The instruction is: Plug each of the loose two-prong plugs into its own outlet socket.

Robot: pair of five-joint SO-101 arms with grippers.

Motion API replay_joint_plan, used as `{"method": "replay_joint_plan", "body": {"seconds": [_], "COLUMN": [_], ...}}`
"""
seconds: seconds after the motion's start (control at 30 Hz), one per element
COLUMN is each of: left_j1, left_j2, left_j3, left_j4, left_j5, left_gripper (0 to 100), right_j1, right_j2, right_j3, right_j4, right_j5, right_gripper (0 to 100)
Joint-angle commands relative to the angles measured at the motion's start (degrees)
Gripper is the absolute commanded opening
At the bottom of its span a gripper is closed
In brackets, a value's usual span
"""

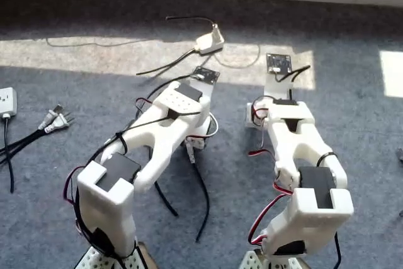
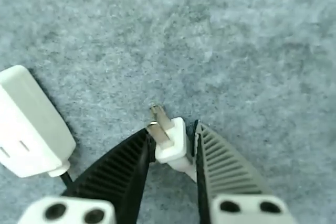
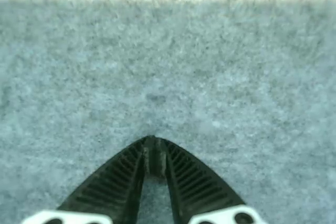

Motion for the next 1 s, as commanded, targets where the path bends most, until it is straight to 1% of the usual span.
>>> {"method": "replay_joint_plan", "body": {"seconds": [0.0, 0.07, 0.2, 0.27, 0.43, 0.53, 0.63, 0.8, 0.97], "left_j1": [0.8, 0.7, -1.8, -3.1, -5.3, -4.4, -3.0, -1.5, 2.2], "left_j2": [-0.7, -0.7, -0.7, -0.7, -0.7, -0.7, -0.7, -0.3, -0.1], "left_j3": [-1.5, -1.9, -2.1, -3.1, -6.2, -6.0, -5.8, -3.5, -1.8], "left_j4": [1.3, 1.2, 1.0, 1.7, 7.6, 10.0, 11.2, 10.7, 8.7], "left_j5": [0.0, 0.0, 1.5, 1.9, 2.3, 2.5, 6.5, 7.6, 7.7], "left_gripper": [13, 13, 19, 19, 19, 19, 19, 19, 19], "right_j1": [0.0, 0.0, 0.0, 0.0, 0.0, 0.0, 0.0, 0.0, 0.0], "right_j2": [0.0, 0.0, 0.0, 0.0, 0.0, 0.0, 0.0, 0.0, 0.0], "right_j3": [-2.9, -2.9, -2.9, -2.9, -2.9, -2.9, -2.9, -2.9, -2.9], "right_j4": [0.1, 0.1, 0.1, 0.1, 0.1, 0.1, 0.1, 0.1, 0.1], "right_j5": [0.8, 0.9, 0.9, 0.9, 0.9, 0.9, 0.9, 0.9, 0.9], "right_gripper": [0.9, 0.9, 0.9, 0.9, 0.9, 0.9, 0.9, 0.9, 0.9]}}
